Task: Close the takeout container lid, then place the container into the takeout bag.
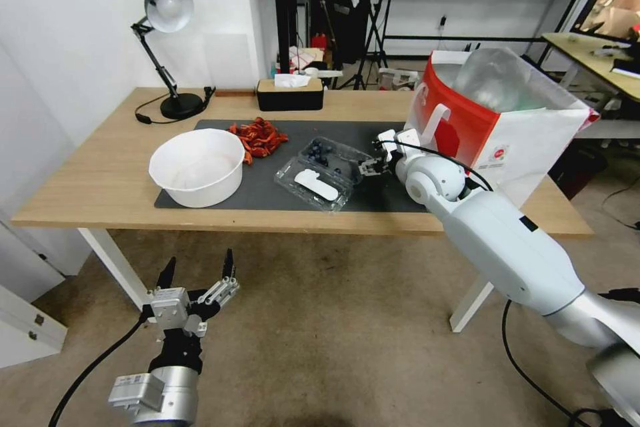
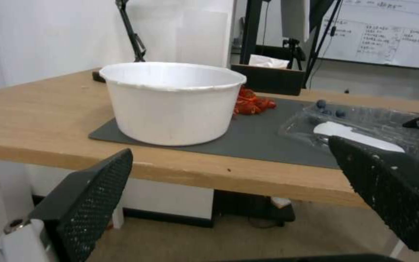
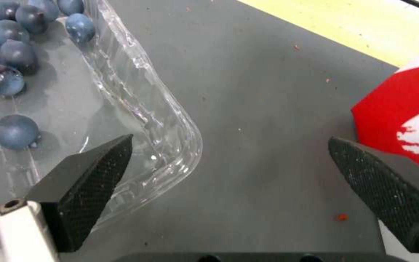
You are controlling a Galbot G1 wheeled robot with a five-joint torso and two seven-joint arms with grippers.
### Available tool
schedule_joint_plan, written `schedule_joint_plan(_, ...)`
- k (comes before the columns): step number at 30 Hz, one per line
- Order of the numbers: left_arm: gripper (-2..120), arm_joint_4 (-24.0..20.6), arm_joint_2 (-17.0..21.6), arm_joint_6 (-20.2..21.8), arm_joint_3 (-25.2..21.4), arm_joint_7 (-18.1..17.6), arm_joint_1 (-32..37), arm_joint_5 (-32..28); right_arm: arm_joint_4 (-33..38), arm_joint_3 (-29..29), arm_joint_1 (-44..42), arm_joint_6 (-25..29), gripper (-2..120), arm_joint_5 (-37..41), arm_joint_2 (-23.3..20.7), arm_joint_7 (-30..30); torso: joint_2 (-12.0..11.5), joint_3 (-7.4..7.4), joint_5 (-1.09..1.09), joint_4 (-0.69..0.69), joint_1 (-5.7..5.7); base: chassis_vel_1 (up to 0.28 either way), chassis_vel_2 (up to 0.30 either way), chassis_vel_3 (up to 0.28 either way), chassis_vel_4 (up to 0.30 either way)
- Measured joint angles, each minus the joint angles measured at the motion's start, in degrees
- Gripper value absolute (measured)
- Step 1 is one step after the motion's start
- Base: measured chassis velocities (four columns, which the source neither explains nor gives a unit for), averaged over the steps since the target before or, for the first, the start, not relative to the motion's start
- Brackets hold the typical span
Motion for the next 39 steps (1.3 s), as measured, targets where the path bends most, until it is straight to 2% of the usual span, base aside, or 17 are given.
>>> schedule_joint_plan(14, 100, 0.4, -0.32, -0.4, 0.63, 0.0, 0.1, 0.65, 1.7, 1.46, -2.85, 0.04, 100, 1.7, -1.47, 1.31, 0.0, 0.0, 0.0, -0.01, 0.0, 0.0, 0.0, 0.0, 0.0)
schedule_joint_plan(21, 100, 0.64, -0.61, -1.05, 0.74, 0.0, 0.24, 0.89, 2.37, 1.71, -3.54, 0.04, 100, 3.99, -1.47, 4.56, 0.0, 0.0, 0.0, 0.0, -0.01, 0.0, 0.0, 0.0, 0.0)
schedule_joint_plan(39, 100, 1.44, -0.84, -1.6, 0.98, -0.03, -0.04, 1.15, 5.25, 1.91, -5.09, 0.0, 100, 7.81, -2.88, 8.6, 0.0, 0.0, 0.0, -0.01, -0.01, 0.0, 0.0, 0.0, 0.0)
